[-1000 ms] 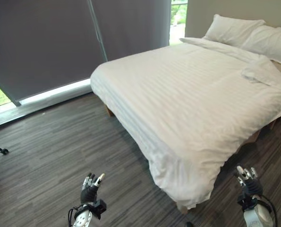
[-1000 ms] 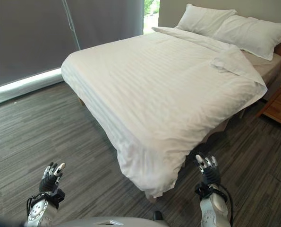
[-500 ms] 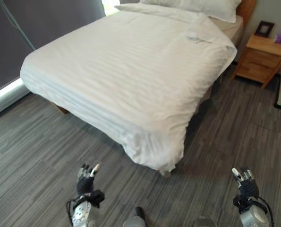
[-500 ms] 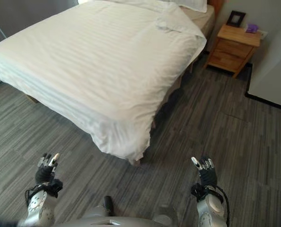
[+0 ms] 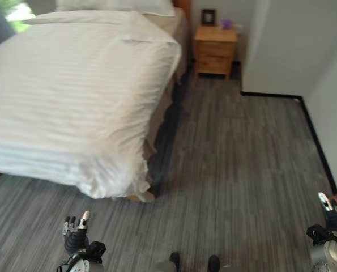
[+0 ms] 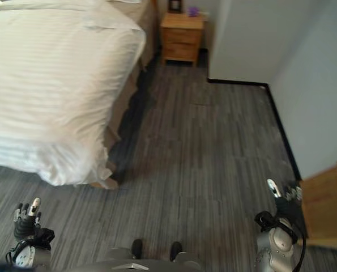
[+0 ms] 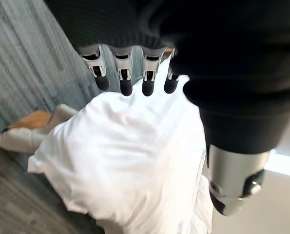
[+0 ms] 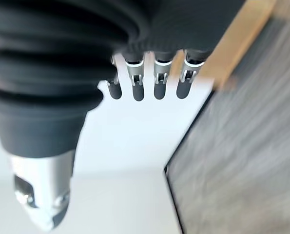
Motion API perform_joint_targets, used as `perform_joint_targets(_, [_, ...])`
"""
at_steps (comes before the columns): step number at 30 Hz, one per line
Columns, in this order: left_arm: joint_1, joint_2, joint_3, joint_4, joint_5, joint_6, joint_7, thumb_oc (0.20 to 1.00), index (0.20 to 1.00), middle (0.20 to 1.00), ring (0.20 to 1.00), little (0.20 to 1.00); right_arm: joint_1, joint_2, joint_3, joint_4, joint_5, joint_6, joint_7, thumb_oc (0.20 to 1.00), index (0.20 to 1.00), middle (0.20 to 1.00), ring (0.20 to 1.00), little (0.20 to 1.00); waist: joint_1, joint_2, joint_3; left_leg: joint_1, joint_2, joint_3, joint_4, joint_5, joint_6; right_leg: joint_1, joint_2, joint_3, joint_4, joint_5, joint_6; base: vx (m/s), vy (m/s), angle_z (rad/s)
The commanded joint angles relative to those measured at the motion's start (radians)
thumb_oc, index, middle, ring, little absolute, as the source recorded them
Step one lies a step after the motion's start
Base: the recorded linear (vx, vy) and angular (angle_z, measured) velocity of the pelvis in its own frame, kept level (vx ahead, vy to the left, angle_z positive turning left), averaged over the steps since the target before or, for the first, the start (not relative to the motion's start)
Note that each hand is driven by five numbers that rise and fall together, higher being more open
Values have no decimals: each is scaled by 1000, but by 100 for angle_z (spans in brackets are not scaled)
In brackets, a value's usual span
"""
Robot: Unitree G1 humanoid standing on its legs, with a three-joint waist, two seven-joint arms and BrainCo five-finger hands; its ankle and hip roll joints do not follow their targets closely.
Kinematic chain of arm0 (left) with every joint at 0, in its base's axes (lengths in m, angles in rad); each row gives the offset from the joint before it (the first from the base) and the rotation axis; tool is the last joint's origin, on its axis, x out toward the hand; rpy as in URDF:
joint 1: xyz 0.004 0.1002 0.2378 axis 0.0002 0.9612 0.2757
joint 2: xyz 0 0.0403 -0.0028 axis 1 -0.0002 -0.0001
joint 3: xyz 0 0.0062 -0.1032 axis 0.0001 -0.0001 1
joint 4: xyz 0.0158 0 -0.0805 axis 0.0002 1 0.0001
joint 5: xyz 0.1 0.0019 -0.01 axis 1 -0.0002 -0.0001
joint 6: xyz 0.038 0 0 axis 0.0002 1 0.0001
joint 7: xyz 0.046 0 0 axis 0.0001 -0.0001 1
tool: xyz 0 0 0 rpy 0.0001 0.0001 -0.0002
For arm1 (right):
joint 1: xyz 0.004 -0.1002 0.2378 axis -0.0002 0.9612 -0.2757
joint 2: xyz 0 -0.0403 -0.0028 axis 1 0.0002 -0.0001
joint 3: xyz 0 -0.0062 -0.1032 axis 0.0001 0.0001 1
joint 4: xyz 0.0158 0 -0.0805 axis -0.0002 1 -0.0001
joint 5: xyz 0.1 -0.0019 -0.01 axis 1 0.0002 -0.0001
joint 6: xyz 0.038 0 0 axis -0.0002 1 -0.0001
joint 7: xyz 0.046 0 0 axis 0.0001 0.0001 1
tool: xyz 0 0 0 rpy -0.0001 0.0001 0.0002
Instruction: Making the bed.
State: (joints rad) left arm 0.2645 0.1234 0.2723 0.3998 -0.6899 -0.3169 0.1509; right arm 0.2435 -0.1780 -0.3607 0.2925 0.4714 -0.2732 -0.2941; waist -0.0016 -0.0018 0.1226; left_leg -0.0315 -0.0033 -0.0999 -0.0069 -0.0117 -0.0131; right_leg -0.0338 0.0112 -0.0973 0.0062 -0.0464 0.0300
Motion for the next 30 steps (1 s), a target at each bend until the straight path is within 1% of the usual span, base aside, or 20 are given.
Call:
perform_joint_targets(1, [16, 74, 4, -87, 48, -34, -3, 1000, 1000, 1000, 1000, 1000, -18, -12, 76, -98, -113, -29, -9, 1000, 1000, 1000, 1000, 1000, 32, -29, -27, -41, -28, 0, 23, 33, -10, 43, -96, 14, -59, 69, 85, 19, 64, -17])
perform_joint_targets(2, [22, 66, -14, -96, 47, -27, -8, 1000, 1000, 1000, 1000, 1000, 5, -3, 114, -111, -116, -10, 25, 1000, 1000, 1000, 1000, 1000, 27, -24, -27, -30, -31, -2, 19, 34, -2, 45, -99, 17, -46, 68, 84, 19, 70, -9])
perform_joint_targets(3, [28, 58, -22, -97, 35, -22, -13, 1000, 1000, 1000, 1000, 1000, 20, 7, 132, -114, -96, -5, 47, 1000, 1000, 1000, 1000, 1000, 26, -23, -26, -19, -33, -6, 14, 34, 3, 50, -101, 18, -37, 64, 83, -14, 74, -9])
perform_joint_targets(4, [30, 58, -22, -97, 34, -22, -14, 1000, 1000, 1000, 1000, 1000, 21, 7, 133, -115, -96, -5, 47, 1000, 1000, 1000, 1000, 1000, 26, -23, -26, -17, -33, -6, 13, 34, 3, 51, -102, 18, -36, 63, 83, -13, 73, -6])
perform_joint_targets(5, [48, 39, -23, -106, 21, -14, -16, 1000, 1000, 1000, 1000, 1000, 40, 24, 149, -132, -48, -1, 87, 1000, 1000, 1000, 1000, 1000, 25, -22, -32, -5, -38, -9, 0, 37, 9, 54, -107, 17, -25, 61, 85, -15, 71, 0])
perform_joint_targets(8, [67, 35, -24, -99, 22, -7, -32, 1000, 1000, 1000, 1000, 1000, 55, 21, 156, -129, -29, 2, 129, 1000, 1000, 1000, 1000, 1000, 27, -20, -43, 5, -41, -16, -13, 41, 13, 58, -113, 10, -20, 58, 89, -7, 49, 5])
perform_joint_targets(11, [64, 49, -41, -92, 34, 0, -35, 1000, 1000, 1000, 1000, 1000, 48, 25, 161, -116, 14, -2, 139, 1000, 1000, 1000, 1000, 1000, 30, -13, -48, 7, -45, -23, -16, 45, 16, 55, -118, 2, -6, 52, 91, -25, 51, 17])
perform_joint_targets(14, [69, 57, -41, -100, 68, 4, -29, 1000, 1000, 1000, 1000, 1000, 45, 19, 158, -107, 7, -3, 136, 1000, 1000, 1000, 1000, 1000, 34, -10, -52, 10, -46, -29, -20, 47, 16, 56, -120, -1, -2, 51, 92, -13, 19, 18])
perform_joint_targets(16, [82, 59, -42, -100, 61, 3, -38, 1000, 1000, 1000, 1000, 1000, 46, 20, 154, -102, 21, -4, 136, 1000, 1000, 1000, 1000, 1000, 36, -11, -58, 14, -46, -29, -23, 47, 17, 60, -119, 1, -5, 52, 93, -9, 2, 5])
perform_joint_targets(18, [79, 56, -34, -93, 46, 2, -40, 1000, 1000, 1000, 1000, 1000, 58, 14, 154, -100, 20, 4, 159, 1000, 1000, 1000, 1000, 1000, 37, -11, -67, 18, -46, -30, -20, 45, 19, 65, -118, 4, -3, 50, 92, 0, 0, 0])
perform_joint_targets(19, [-66, 93, -271, -78, 157, 124, -77, 1000, 1000, 1000, 1000, 1000, -46, -92, 276, -18, 142, 77, 196, 1000, 1000, 1000, 1000, 1000, 66, -57, 29, -156, 41, 56, 191, 75, -52, 133, -118, 30, -6, 2, 62, -99, -22, 0])
perform_joint_targets(20, [-71, 91, -271, -78, 156, 123, -77, 1000, 1000, 1000, 1000, 1000, -27, -87, 274, -26, 124, 76, 197, 1000, 1000, 1000, 1000, 1000, 48, -63, 19, -134, 53, 80, 215, 55, -45, 118, -124, 20, -3, 11, 62, -225, -41, -4])
perform_joint_targets(21, [-84, 94, -262, -87, 139, 120, -85, 1000, 1000, 1000, 1000, 1000, 2, -78, 270, -26, 99, 82, 203, 1000, 1000, 1000, 1000, 1000, 20, -65, -8, -77, 65, 108, 259, 36, -42, 95, -127, 13, -3, 25, 59, -222, -39, -4])
perform_joint_targets(22, [-83, 94, -262, -87, 139, 120, -86, 1000, 1000, 1000, 1000, 1000, 3, -78, 271, -26, 99, 82, 203, 1000, 1000, 1000, 1000, 1000, 20, -64, -6, -74, 66, 108, 260, 33, -42, 98, -126, 13, -3, 24, 58, -188, 42, 2])
perform_joint_targets(23, [-93, 106, -275, -85, 157, 121, -80, 1000, 1000, 1000, 1000, 1000, 13, -63, 261, -26, 110, 72, 199, 1000, 1000, 1000, 1000, 1000, -16, -44, -35, 10, 84, 145, 197, 19, -44, 83, -115, -2, 5, 22, 64, -66, 110, 14])
perform_joint_targets(24, [-102, 107, -282, -82, 166, 117, -73, 1000, 1000, 1000, 1000, 1000, 11, -50, 258, -23, 133, 61, 203, 1000, 1000, 1000, 1000, 1000, -29, -29, -46, 35, 87, 155, 142, 19, -43, 77, -106, -6, 8, 26, 66, -67, 110, 35])
perform_joint_targets(25, [-102, 106, -282, -81, 166, 117, -73, 1000, 1000, 1000, 1000, 1000, 12, -50, 258, -23, 133, 61, 203, 1000, 1000, 1000, 1000, 1000, -29, -28, -45, 39, 87, 156, 137, 21, -43, 78, -106, -5, 8, 25, 66, -6, 116, 33])
perform_joint_targets(26, [-125, 119, -292, -68, 173, 116, -56, 1000, 1000, 1000, 1000, 1000, -6, -47, 271, -14, 156, 55, 207, 1000, 1000, 1000, 1000, 1000, -44, -13, -73, 75, 82, 160, 23, 20, -42, 80, -100, -6, 3, 29, 72, -7, 91, 29])
perform_joint_targets(30, [-149, 145, -282, -96, 186, 116, -45, 1000, 1000, 1000, 1000, 1000, -25, -60, 297, -14, 128, 66, 211, 1000, 1000, 1000, 1000, 1000, -44, -6, -89, 92, 75, 152, -34, 31, -39, 77, -102, -10, 4, 33, 77, -42, 74, 8])
